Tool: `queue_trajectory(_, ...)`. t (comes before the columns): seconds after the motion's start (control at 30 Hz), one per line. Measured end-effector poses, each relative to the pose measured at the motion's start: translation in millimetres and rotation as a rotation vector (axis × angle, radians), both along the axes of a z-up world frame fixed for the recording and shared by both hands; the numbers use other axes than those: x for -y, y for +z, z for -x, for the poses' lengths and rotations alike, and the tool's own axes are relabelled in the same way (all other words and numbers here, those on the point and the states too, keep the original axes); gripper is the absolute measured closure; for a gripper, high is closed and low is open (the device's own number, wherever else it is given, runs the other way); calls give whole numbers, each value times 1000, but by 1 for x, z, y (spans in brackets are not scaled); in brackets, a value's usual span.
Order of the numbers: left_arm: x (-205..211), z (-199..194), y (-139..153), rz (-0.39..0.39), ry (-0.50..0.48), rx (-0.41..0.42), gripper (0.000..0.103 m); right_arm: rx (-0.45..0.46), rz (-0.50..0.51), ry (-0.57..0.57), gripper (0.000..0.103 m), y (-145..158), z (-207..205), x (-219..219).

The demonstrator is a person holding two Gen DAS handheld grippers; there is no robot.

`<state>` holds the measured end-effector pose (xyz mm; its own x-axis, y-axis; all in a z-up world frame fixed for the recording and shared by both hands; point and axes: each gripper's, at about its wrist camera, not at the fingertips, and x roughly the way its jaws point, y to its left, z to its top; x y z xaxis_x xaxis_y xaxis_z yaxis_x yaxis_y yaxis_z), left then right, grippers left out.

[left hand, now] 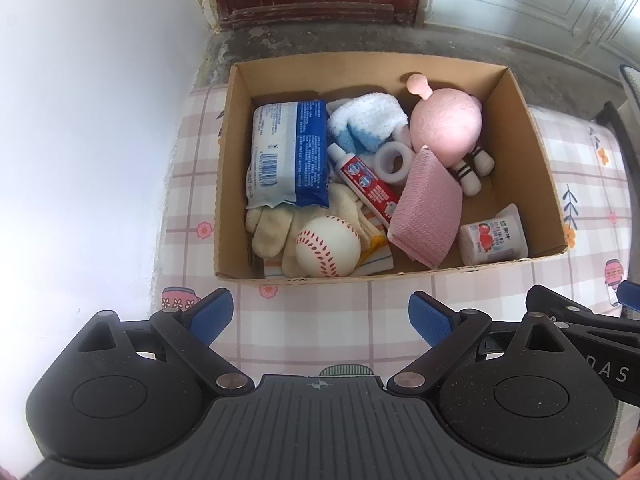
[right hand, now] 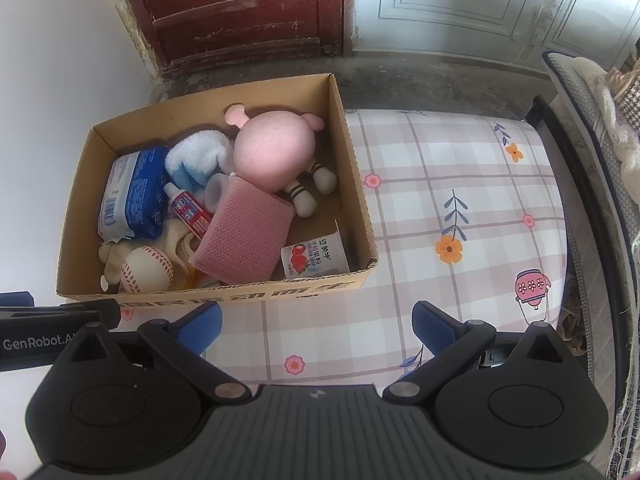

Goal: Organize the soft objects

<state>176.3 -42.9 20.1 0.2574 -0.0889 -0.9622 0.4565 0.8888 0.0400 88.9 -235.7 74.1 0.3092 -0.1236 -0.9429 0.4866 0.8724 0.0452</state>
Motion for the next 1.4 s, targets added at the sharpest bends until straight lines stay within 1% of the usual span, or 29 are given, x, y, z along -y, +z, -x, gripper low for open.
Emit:
queue_trajectory(0.57, -5, -4, 0, -7, -1, 13, 7, -3, 2, 17, 0, 0, -6, -4)
queue_trajectory(0.87, -5, -4, -2, -33, -12, 26, 7, -8, -3, 25, 0, -2, -9, -8)
queue_trajectory(1.4, -6, -5, -4, -41, -9, 20, 7, -15, -9, 27, 0, -5, -12, -8)
